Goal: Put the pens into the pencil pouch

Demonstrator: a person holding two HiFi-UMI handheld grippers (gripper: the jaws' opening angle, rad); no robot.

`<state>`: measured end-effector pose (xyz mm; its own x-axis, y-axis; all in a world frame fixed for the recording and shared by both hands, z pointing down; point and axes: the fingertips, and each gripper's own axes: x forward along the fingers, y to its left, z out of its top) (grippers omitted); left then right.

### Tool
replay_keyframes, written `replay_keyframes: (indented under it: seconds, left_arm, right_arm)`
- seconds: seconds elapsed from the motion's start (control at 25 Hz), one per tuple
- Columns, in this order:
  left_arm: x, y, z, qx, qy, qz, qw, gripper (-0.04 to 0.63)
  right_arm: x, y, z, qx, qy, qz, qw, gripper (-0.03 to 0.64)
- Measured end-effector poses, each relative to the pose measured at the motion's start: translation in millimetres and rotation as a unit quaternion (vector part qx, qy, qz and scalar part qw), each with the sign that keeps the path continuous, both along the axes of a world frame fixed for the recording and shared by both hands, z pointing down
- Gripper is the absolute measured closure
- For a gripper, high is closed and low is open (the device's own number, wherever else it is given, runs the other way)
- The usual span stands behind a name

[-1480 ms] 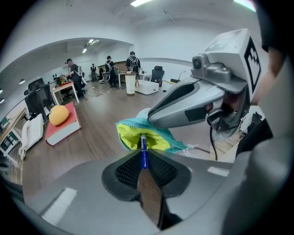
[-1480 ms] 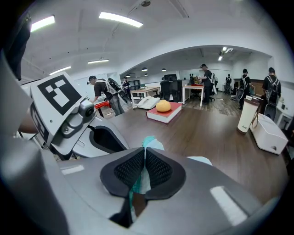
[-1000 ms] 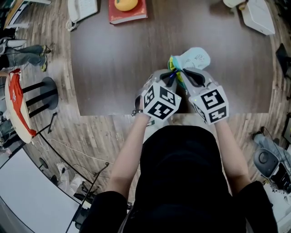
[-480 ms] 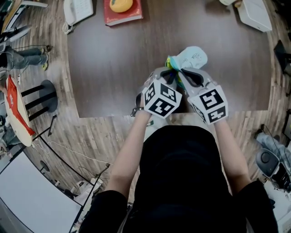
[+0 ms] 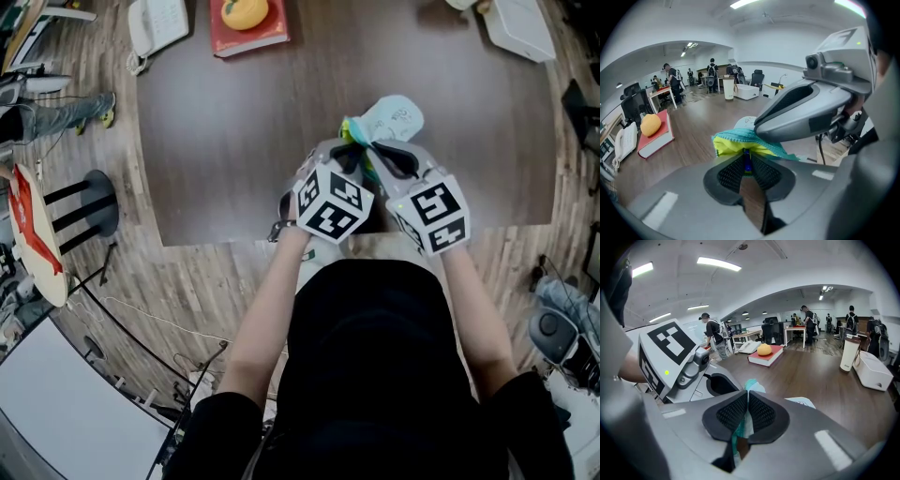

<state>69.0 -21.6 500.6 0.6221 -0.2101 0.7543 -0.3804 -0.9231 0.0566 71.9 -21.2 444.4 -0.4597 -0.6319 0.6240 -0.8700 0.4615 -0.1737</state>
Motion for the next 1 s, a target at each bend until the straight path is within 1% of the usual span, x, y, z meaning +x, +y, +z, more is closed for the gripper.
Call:
replay_keyframes:
  seconds: [0.04, 0.12, 0.24, 0.32, 0.4, 0.72, 1.0]
  left_arm:
    - [0.5, 1.4, 0.2, -0.001, 0.0, 0.003, 1.0, 0.546]
    - [1.8, 4.6, 0.7, -0.003, 0.002, 0.011, 0.9999, 0.512]
    - [1.4, 6.3, 0.7, -0.003, 0.002, 0.014, 0.9999, 0.505]
    - [-0.3, 5.9, 0.2, 0.001, 0.001, 0.013, 0.9999, 0.48]
    - [-2.2, 6.5, -0.1, 0.005, 0.0, 0.011, 0.9999, 0.471]
    - [-14.7, 9.0, -4.5, 0.011, -0.004, 0.008, 0.9999, 0.469]
    - [-31.3, 3.7, -18.1, 0.024, 0.007, -0.019, 0.9995, 0.476]
  right_arm:
    - [0.4, 0.1, 0.0, 0.0, 0.0, 0.001, 1.0, 0.595]
    - [1.1, 0.3, 0.5, 0.0, -0.001, 0.002, 1.0, 0.597]
    - [1.1, 0.3, 0.8, 0.0, -0.001, 0.002, 1.0, 0.596]
    - [0.6, -0.1, 0.5, 0.002, -0.001, 0.002, 1.0, 0.596]
    - [0.7, 0.1, 0.3, 0.003, -0.001, 0.003, 1.0, 0.597]
    - [1.5, 0.4, -0.7, 0.009, 0.001, 0.008, 1.0, 0.597]
    - [3.2, -2.2, -3.1, 0.018, 0.009, 0.009, 1.0, 0.598]
